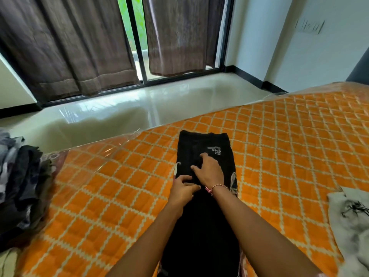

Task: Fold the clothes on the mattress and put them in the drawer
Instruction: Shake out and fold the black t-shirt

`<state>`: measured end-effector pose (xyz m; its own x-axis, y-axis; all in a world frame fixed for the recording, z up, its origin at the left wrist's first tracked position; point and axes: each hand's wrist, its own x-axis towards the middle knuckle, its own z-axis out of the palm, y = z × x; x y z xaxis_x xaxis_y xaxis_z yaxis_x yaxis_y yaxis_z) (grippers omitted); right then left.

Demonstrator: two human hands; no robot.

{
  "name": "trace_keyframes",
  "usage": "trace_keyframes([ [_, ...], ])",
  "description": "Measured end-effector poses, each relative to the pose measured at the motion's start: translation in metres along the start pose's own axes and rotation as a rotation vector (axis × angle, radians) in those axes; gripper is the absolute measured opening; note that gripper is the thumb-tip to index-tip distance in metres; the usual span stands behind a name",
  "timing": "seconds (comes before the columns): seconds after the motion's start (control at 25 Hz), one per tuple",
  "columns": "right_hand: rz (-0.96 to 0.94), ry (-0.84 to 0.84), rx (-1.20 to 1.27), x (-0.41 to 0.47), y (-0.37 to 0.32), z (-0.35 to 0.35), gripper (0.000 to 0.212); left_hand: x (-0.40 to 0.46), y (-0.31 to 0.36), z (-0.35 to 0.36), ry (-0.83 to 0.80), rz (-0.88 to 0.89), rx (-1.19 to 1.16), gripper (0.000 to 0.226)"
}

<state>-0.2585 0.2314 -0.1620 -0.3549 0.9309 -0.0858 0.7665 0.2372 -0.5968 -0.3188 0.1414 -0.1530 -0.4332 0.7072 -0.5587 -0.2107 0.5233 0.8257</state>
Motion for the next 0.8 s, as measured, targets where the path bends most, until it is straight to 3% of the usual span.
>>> trace_keyframes([
  [0.12,0.187,0.091,0.007,0.028,-0.006,0.007,0.038,0.031,0.003,-0.003,-0.029,0.074,-0.097,0.041],
  [0.24,0.171,0.055,-0.121,0.052,-0.012,0.008,0.028,0.050,-0.002,-0.005,-0.052,0.062,-0.138,0.041],
  [0.36,0.150,0.198,-0.048,0.071,-0.013,0.009,0.023,0.052,-0.006,-0.009,-0.063,0.032,-0.209,0.041],
  [0.52,-0.197,0.116,-0.173,0.073,-0.012,0.024,0.034,0.055,-0.005,-0.007,-0.067,0.034,-0.127,0.045],
  [0.56,-0.224,0.168,-0.202,0.074,-0.009,0.023,0.035,0.056,-0.006,-0.004,-0.032,0.035,-0.096,0.041],
  [0.6,-0.168,0.274,-0.223,0.077,-0.002,0.016,0.037,0.057,-0.006,-0.001,0.012,0.036,-0.095,0.035],
  [0.68,0.199,0.458,-0.112,0.087,0.021,-0.006,0.045,0.056,-0.004,0.003,0.062,0.011,-0.152,0.026],
  [0.76,0.463,0.411,0.001,0.092,0.046,-0.024,0.055,0.057,-0.002,0.002,0.038,-0.024,-0.225,0.018],
  [0.8,0.454,0.350,-0.025,0.096,0.054,-0.027,0.056,0.058,-0.001,0.001,0.021,-0.040,-0.245,0.015],
])
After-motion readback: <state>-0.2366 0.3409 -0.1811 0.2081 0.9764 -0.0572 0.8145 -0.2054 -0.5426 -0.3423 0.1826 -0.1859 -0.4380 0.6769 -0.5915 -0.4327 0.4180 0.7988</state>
